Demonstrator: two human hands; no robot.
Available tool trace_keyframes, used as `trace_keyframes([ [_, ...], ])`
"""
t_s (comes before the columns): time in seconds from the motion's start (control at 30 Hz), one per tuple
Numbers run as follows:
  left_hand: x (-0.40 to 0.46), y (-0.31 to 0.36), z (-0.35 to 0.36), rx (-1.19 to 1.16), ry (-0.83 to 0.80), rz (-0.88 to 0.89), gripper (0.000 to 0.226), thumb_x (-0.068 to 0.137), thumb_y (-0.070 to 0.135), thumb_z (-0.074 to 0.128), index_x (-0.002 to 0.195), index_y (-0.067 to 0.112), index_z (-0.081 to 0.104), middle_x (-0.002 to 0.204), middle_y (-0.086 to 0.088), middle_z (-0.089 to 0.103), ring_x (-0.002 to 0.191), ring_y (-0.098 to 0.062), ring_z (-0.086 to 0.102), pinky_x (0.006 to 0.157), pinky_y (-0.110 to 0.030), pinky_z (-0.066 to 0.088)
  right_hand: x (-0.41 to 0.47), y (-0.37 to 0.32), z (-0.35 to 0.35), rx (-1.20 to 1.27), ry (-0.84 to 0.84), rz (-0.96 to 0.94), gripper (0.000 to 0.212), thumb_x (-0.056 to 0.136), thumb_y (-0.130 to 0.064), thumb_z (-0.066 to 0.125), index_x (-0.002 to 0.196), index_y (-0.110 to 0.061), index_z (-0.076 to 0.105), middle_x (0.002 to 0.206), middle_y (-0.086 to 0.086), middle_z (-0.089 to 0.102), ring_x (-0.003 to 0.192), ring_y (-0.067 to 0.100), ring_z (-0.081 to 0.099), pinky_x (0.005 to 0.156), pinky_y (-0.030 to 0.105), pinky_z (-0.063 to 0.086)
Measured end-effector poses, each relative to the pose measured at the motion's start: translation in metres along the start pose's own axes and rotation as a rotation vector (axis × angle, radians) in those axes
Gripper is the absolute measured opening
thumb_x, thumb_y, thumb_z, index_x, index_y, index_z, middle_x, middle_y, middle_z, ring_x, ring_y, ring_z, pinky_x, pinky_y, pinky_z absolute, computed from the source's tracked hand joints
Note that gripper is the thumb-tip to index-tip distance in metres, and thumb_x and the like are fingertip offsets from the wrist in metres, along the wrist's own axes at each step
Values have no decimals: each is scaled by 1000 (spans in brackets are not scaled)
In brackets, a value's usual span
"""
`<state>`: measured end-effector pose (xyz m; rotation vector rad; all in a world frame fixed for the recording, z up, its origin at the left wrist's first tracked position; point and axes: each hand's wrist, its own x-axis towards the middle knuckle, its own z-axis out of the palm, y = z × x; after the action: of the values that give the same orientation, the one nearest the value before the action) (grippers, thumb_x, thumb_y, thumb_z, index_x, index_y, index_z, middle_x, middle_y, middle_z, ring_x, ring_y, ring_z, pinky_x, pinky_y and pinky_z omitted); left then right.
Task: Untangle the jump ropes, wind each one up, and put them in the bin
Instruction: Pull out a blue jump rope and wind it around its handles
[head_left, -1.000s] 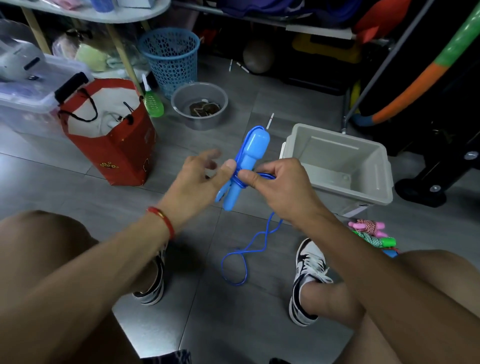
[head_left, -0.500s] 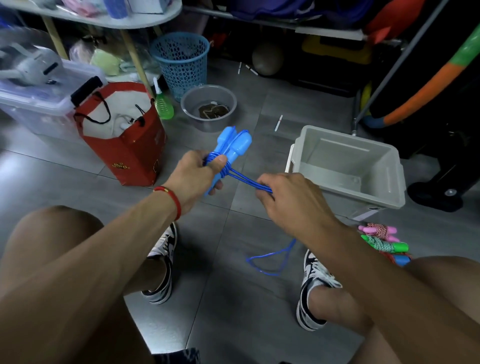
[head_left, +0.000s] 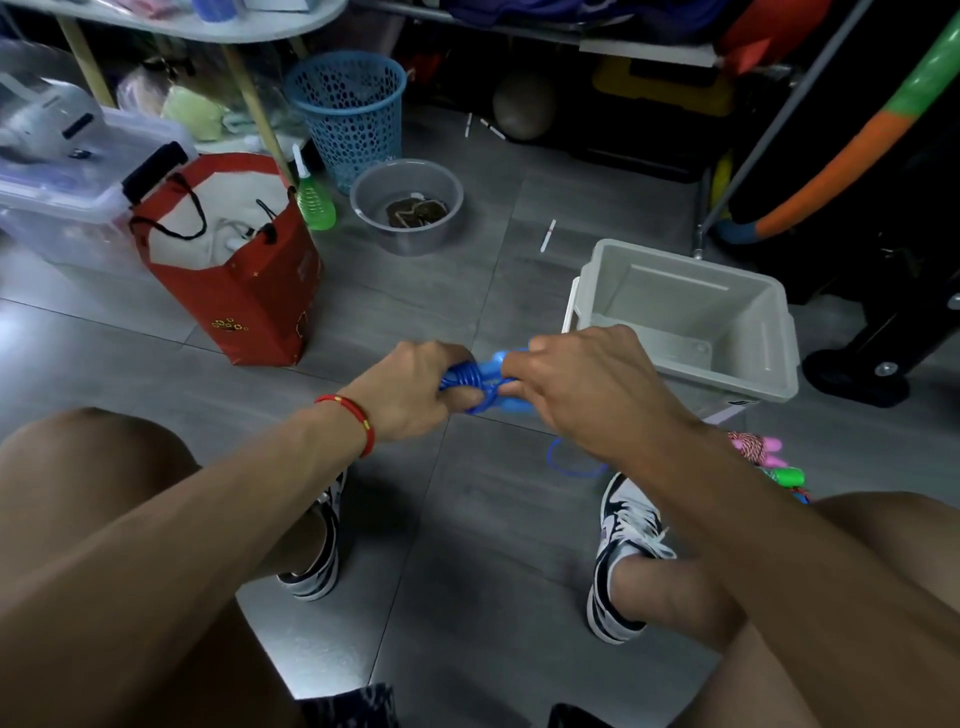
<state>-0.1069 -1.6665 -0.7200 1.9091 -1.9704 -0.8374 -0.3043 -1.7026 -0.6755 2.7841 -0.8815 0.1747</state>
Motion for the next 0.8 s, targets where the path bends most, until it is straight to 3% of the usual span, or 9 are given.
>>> trace_keyframes([
  [0.07, -5, 2, -4, 6, -138, 82, 20, 96, 34, 64, 111, 20, 65, 73, 10, 58, 68, -8, 58, 64, -24, 45, -2, 7, -3, 111, -104, 51, 27, 96, -52, 55, 90, -27, 66, 77, -7, 47, 77, 24, 64, 59, 31, 31],
  [0.17, -10, 5, -11, -8, -249, 193, 23, 96, 38, 63, 114, 24, 65, 75, 9, 60, 69, -7, 57, 70, -30, 49, -7, 18, -5, 344, -142, 66, 20, 93, -52, 59, 100, -37, 71, 91, -12, 56, 93, 12, 59, 67, 32, 36],
  [0.3, -21, 12, 1, 29, -323, 304, 11, 93, 39, 67, 92, 33, 58, 79, 2, 61, 68, -13, 56, 62, -32, 47, -3, 21, -5, 611, -224, 149, 16, 75, -46, 82, 86, -38, 73, 79, -20, 65, 81, 2, 60, 71, 31, 48],
  [0.37, -25, 15, 3, 15, -296, 332, 16, 90, 42, 68, 85, 33, 56, 73, 2, 61, 63, -13, 55, 57, -29, 44, -1, 24, -6, 730, -292, 157, 14, 71, -40, 86, 77, -37, 74, 70, -23, 68, 73, 0, 63, 71, 32, 53],
  [0.5, -30, 20, -5, -34, -255, 361, 19, 85, 47, 72, 90, 31, 62, 70, 4, 62, 64, -13, 58, 59, -29, 46, 2, 38, 0, 1009, -401, 140, 10, 75, -28, 88, 82, -27, 80, 75, -8, 75, 75, 5, 68, 79, 32, 55],
  [0.6, -37, 27, -13, -87, -226, 376, 23, 81, 46, 75, 93, 29, 64, 70, 4, 60, 64, -16, 56, 60, -32, 47, 4, 43, 5, 1267, -470, 114, 18, 77, -23, 82, 92, -13, 79, 76, 6, 75, 71, 13, 66, 74, 27, 54],
  [0.7, -41, 29, -27, -283, -201, 391, 28, 81, 36, 78, 97, 18, 65, 74, -1, 61, 64, -19, 54, 60, -34, 45, 4, 45, 16, 1507, -415, 214, 19, 79, -23, 74, 94, -12, 73, 68, 2, 69, 62, 9, 59, 62, 20, 48],
  [0.8, -44, 21, -35, -559, -215, 346, 44, 82, 24, 81, 109, 12, 50, 87, -18, 66, 69, -38, 54, 62, -40, 46, 1, 42, 25, 1622, -313, 329, 7, 87, -13, 72, 82, -17, 76, 64, -1, 64, 57, 6, 55, 55, 21, 46],
])
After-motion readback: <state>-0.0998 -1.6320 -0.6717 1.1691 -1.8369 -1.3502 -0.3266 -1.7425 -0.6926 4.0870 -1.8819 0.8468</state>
